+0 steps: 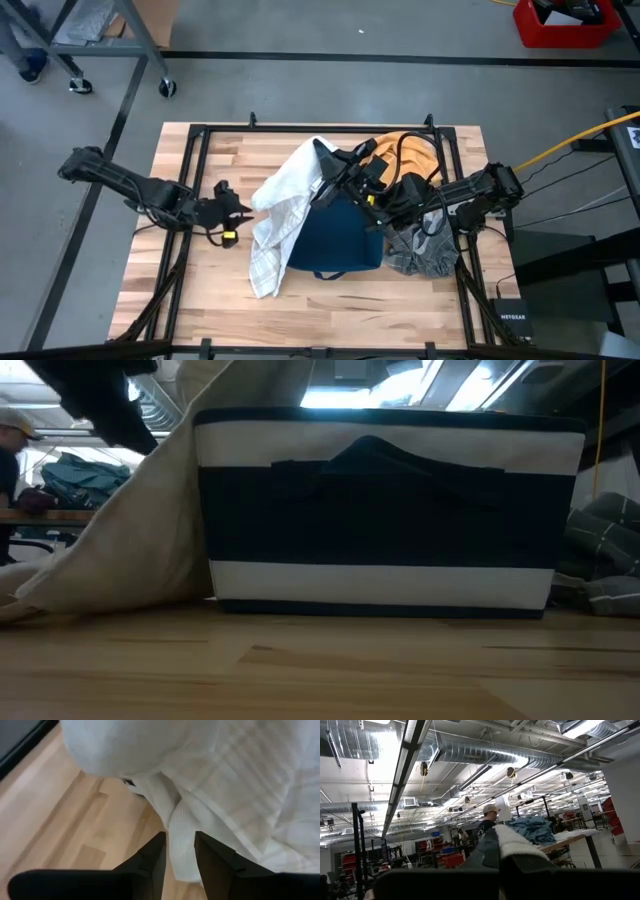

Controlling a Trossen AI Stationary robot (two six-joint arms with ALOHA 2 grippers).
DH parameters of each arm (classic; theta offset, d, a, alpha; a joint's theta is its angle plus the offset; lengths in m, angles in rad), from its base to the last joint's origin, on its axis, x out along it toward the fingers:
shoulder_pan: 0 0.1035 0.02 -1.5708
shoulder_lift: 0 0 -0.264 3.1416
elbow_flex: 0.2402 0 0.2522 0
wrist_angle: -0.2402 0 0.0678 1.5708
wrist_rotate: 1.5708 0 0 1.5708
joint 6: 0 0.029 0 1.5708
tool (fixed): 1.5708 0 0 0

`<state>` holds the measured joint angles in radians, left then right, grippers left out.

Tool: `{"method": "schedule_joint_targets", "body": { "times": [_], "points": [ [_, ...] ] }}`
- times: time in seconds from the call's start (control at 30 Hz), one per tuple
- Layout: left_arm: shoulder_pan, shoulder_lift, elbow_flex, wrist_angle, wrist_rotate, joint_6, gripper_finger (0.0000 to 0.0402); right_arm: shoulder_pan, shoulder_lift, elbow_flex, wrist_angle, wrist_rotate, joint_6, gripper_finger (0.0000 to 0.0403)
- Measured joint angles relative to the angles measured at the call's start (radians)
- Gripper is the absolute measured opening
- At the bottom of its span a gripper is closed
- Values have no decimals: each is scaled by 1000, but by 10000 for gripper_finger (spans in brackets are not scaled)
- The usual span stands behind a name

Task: Fold towel
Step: Fold the white patterned towel

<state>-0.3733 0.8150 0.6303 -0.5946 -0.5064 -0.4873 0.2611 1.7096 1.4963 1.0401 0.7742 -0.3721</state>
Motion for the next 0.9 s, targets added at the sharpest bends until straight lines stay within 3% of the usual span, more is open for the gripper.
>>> {"method": "schedule_joint_targets", "body": {
  "times": [0.27,0.43,0.6,0.9],
  "points": [
    [0,0,-99,81,-3,-44,86,0,0,0,0,0,0,0],
    [1,0,-119,87,-3,-108,86,0,0,0,0,0,0,0],
    [1,0,-119,156,-14,-78,86,0,0,0,0,0,-3,0],
    [1,0,-119,273,-166,-53,86,0,0,0,0,0,-3,0]
  ]
}}
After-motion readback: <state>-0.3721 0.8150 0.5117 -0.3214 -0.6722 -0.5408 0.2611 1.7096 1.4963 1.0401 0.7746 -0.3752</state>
